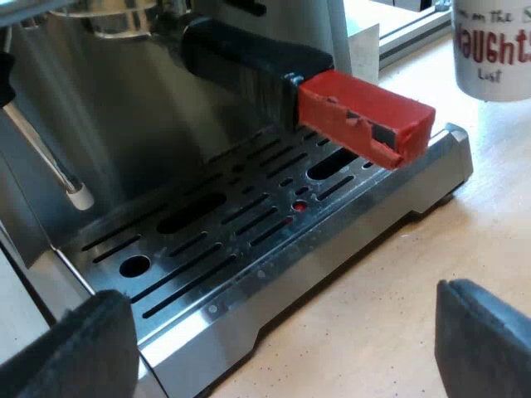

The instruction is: Place mug into machine

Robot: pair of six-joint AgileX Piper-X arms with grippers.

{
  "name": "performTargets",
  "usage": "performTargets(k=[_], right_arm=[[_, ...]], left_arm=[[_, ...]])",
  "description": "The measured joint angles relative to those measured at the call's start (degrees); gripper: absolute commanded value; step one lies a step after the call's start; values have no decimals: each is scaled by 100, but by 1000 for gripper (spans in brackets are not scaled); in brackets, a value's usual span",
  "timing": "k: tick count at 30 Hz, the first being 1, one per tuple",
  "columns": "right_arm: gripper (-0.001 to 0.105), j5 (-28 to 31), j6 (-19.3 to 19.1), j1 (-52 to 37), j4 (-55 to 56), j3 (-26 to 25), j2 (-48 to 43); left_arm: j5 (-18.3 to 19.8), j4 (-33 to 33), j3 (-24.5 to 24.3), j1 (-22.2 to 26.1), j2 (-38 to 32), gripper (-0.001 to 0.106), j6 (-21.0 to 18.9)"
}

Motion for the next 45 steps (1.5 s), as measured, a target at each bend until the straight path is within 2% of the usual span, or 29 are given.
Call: performTargets(k=[4,6,13,15,21,25,27,34,45], right_arm=[[0,-236,16,242,394,0,-513],[0,-381,162,421,564,0,-758],[0,-497,359,1043,697,0,-775],[0,-432,379,1365,588,0,-537],[0,-201,425,2046,-224,9,229],[0,91,657,2261,-799,9,740],[0,166,755,2347,-1221,9,1082],[0,356,901,2418,-2489,-34,2093],[0,489,917,2418,-3168,-780,3537]], left_arm=[[-41,-120,78,0,151,75,71],[-161,-194,143,0,248,75,73],[-315,-665,245,0,609,75,73],[-315,-1044,363,0,775,75,73],[-315,-1519,430,0,1013,75,73],[-291,-1543,430,0,1011,75,73],[-138,-1543,430,0,1011,75,73],[-18,-1543,430,0,1011,75,158],[-18,-1543,430,0,1011,75,157]])
